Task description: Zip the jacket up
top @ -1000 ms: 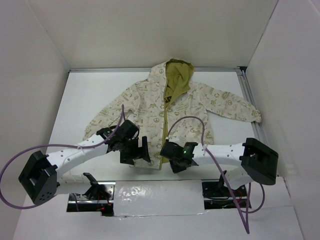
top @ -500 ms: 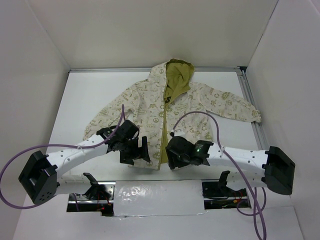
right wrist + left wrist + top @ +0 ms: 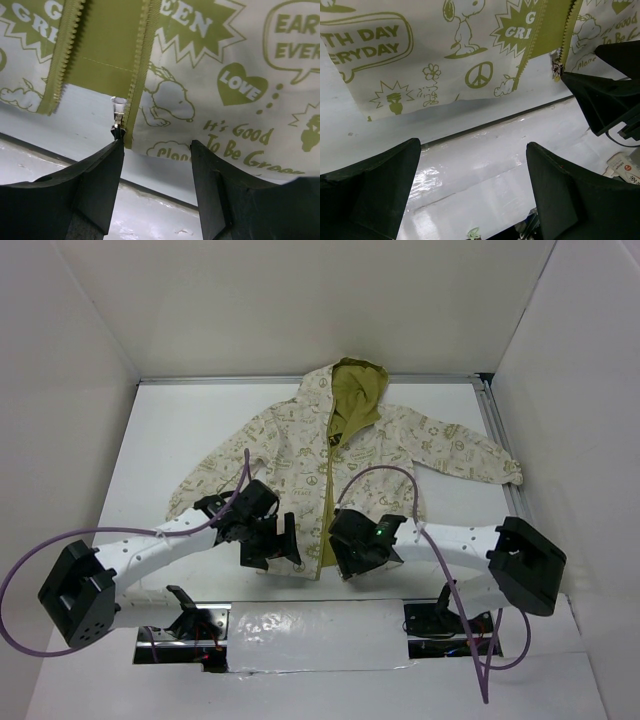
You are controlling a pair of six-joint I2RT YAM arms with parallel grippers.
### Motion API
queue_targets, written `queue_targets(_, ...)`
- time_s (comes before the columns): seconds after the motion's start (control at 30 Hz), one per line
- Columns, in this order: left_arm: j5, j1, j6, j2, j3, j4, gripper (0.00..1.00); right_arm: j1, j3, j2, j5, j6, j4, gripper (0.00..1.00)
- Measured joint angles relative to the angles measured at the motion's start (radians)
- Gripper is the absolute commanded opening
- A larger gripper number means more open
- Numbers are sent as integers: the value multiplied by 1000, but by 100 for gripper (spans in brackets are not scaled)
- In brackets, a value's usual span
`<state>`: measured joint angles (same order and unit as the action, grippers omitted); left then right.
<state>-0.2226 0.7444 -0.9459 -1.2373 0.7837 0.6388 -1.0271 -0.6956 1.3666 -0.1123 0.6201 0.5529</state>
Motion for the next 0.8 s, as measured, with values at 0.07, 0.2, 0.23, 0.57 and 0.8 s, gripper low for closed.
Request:
queue_targets(0.07,0,0,0,-8,0,-4,99,0,0,14,14,-10,-16,62)
queue_targets(0.2,-1,0,0,-26,0,-10,99,0,-11,47,26,-16,-32,62)
queue_targets(0.23,-1,0,0,-30,0,-11,99,0,-17,55,26,-16,-33,62)
queue_targets(0.57,0,0,0,-38,0,-11,99,-16,-117,172,-24,5,-7,24)
queue_targets(0.8,5,0,0,-37,0,-10,99,-25,-27,82,38,45,-49,0)
